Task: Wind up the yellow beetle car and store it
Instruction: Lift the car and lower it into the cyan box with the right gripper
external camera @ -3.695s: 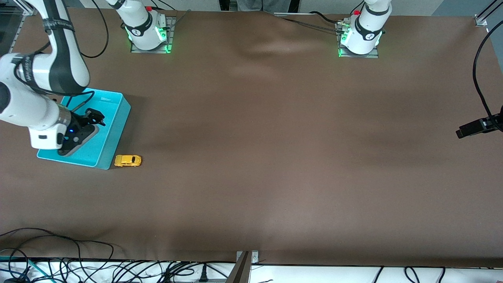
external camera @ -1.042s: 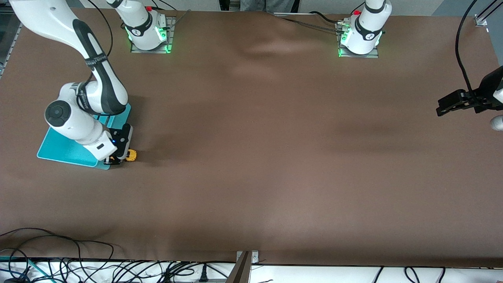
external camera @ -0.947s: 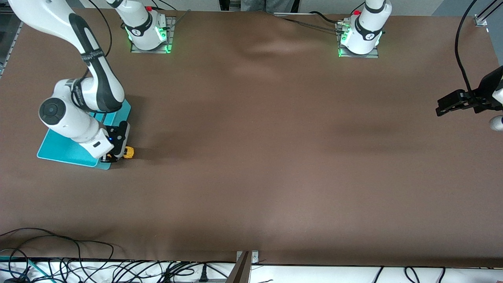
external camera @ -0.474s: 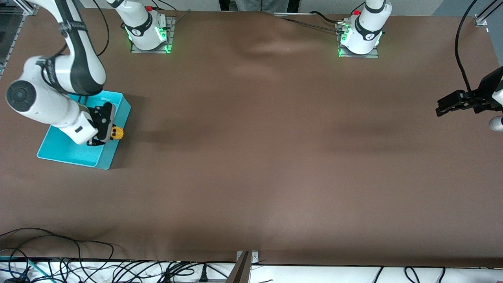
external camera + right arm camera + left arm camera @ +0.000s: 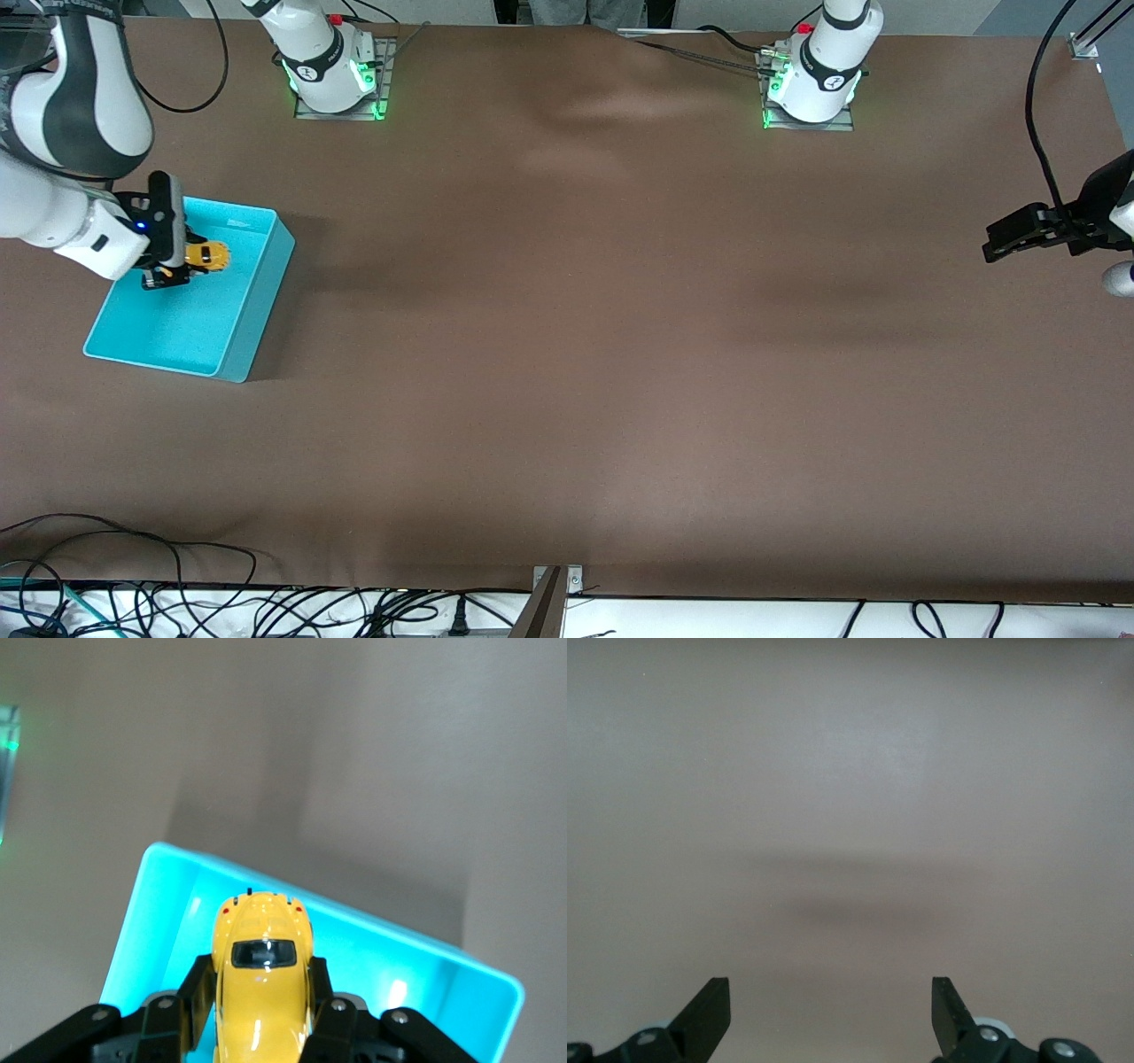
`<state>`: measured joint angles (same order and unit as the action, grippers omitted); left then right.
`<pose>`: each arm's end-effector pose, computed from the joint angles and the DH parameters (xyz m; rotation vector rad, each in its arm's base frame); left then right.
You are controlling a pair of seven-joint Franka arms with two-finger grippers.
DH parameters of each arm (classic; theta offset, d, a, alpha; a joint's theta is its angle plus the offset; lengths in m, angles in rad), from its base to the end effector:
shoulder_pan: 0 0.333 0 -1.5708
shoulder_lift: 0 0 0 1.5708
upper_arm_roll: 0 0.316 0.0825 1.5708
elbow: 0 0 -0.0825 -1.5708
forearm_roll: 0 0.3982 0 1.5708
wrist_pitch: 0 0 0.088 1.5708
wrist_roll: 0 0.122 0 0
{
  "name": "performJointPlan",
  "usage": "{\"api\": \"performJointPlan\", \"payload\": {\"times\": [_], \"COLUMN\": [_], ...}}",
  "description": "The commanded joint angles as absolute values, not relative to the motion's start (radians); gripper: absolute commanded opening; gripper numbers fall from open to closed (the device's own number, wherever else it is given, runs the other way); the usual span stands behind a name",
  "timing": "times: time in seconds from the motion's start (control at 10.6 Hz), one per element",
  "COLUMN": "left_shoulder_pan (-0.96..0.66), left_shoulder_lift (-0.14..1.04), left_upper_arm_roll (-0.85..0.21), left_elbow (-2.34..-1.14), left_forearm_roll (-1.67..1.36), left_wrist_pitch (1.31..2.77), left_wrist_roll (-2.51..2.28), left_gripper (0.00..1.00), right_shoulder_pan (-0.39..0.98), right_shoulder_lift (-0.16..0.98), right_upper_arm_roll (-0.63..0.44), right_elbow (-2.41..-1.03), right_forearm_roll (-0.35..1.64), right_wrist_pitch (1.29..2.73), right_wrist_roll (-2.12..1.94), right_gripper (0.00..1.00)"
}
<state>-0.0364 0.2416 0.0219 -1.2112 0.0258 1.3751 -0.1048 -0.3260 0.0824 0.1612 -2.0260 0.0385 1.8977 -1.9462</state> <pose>0.6196 -0.0074 0.6205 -3.1006 -0.1457 0.1175 0.5460 -0.0882 0.3711 -1.8625 -2.2670 0.0904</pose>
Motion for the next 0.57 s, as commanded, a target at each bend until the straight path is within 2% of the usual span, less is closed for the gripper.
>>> {"api": "performJointPlan", "payload": {"times": [0.0,0.47], "left_shoulder_pan": [-0.04,-0.048], "left_shoulder_lift": [0.222,0.225], "left_upper_arm_roll": [0.031,0.029], "left_elbow": [-1.226,-1.224], "left_forearm_roll": [-0.002,-0.002], "left_wrist_pitch": [1.378,1.378], "left_wrist_roll": [-0.094,-0.094], "left_gripper": [1.0,1.0], "right_shoulder_pan": [-0.448,-0.551], "right_shoulder_lift": [0.058,0.057], "right_upper_arm_roll": [0.218,0.218], "right_elbow": [-2.077,-2.278], "right_forearm_roll": [0.054,0.06], "right_wrist_pitch": [1.908,2.195], "right_wrist_roll": [-2.139,-2.359], "right_gripper": [0.0,0.0]}}
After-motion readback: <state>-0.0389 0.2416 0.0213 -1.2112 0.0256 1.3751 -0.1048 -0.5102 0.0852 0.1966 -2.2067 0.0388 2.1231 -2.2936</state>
